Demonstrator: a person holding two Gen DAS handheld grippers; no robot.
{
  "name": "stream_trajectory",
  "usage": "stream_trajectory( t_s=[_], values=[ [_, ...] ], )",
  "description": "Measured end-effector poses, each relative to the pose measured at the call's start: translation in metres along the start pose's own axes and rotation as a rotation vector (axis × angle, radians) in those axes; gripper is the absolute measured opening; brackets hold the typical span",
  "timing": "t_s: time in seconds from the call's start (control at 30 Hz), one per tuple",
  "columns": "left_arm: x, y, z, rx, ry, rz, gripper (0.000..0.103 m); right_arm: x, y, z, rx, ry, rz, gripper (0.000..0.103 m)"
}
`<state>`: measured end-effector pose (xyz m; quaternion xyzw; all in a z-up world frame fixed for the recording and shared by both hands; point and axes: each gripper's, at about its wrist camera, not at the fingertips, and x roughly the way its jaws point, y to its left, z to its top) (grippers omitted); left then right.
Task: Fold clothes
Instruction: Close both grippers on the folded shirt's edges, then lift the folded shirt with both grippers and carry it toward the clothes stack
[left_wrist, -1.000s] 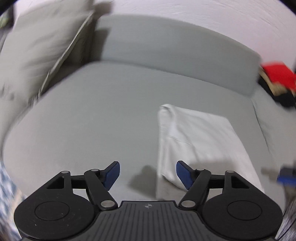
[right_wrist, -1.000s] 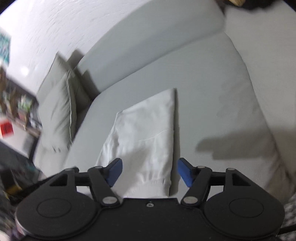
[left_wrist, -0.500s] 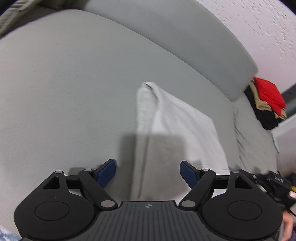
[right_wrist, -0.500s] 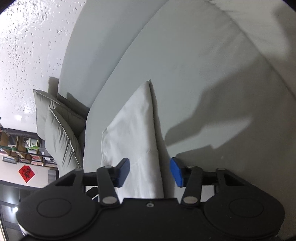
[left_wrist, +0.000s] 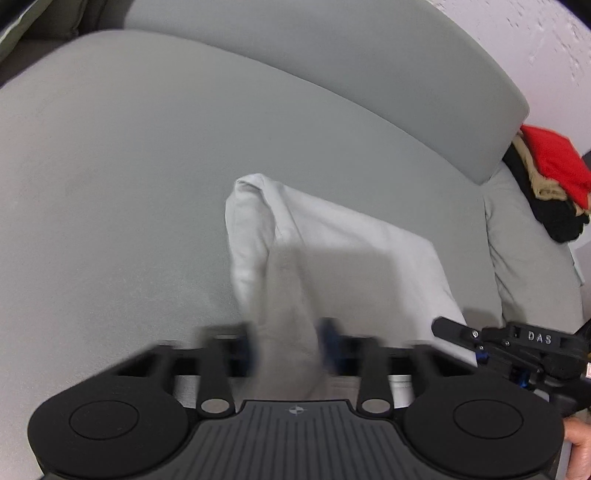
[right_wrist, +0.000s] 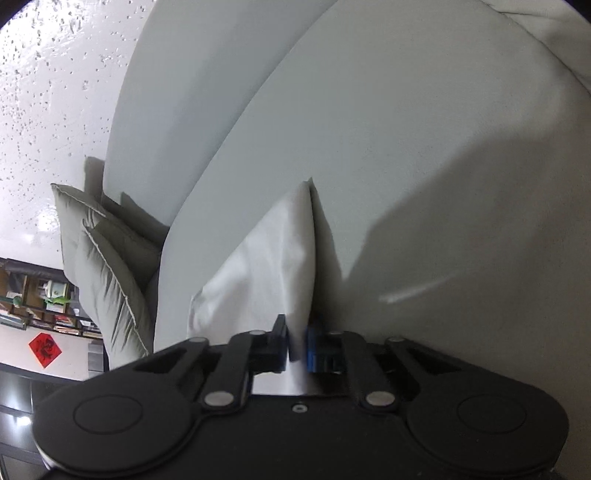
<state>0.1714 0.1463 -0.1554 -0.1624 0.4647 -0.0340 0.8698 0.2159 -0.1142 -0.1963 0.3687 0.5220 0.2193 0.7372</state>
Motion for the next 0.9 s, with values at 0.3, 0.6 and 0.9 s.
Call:
stream_trajectory(
  t_s=[0.3, 0.6, 0.9],
  values=[
    [-0.085, -0.08, -0.024, 0.196, -0.269, 0.011, 0.011, -0.099, 0.079, -0.046, -0.372, -0.218, -0.077, 0.007],
    [-0.171, -0.182, -0.063, 0.392, -0.533, -0.106, 0.011, -0.292, 0.089, -0.095, -0.52, -0.616, -0.012, 0.006],
    [-0.209, -0.299, -0.105, 0.553, -0.659, -0.356, 0.011, -0.454, 0.048, -0.148, -0.494, -0.905, -0.099, 0.007]
  ],
)
